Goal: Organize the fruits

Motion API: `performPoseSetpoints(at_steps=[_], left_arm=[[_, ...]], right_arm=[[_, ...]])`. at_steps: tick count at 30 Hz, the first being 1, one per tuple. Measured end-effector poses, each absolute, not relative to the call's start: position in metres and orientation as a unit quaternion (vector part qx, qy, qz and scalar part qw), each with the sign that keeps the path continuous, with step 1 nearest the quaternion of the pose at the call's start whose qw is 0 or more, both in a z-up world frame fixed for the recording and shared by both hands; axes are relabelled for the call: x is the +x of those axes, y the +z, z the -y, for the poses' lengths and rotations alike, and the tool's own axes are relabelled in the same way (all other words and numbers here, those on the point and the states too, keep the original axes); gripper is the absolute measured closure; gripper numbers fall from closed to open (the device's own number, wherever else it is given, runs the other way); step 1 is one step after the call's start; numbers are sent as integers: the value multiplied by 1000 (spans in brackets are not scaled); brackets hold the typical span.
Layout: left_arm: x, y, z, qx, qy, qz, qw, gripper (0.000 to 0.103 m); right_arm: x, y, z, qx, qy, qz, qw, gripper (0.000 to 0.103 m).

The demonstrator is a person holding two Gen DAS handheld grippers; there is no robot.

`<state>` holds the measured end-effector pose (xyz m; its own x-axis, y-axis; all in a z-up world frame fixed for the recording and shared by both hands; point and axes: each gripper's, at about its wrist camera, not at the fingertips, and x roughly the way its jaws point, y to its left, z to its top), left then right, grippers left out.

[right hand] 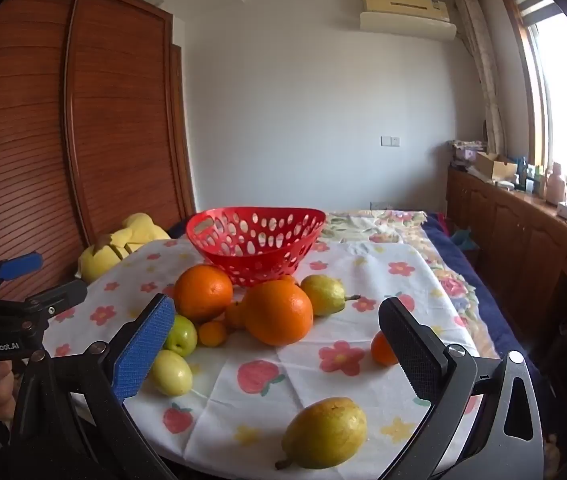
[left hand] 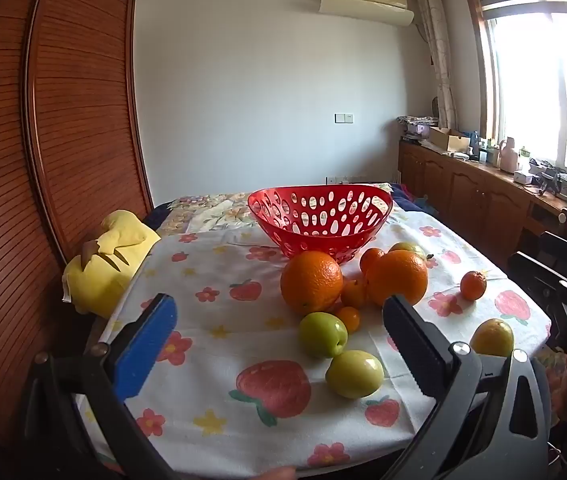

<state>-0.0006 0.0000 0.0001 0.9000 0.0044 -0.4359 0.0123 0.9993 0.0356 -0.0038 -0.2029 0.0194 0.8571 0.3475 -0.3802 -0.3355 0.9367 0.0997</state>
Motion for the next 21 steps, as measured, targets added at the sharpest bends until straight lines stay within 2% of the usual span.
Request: performPoseSetpoints(at_steps=[21], left_arm=[[-6, 6, 2, 16, -7, -221, 975, 0]], right_arm=[[-3, 18, 207, 14, 172, -201, 964, 0]])
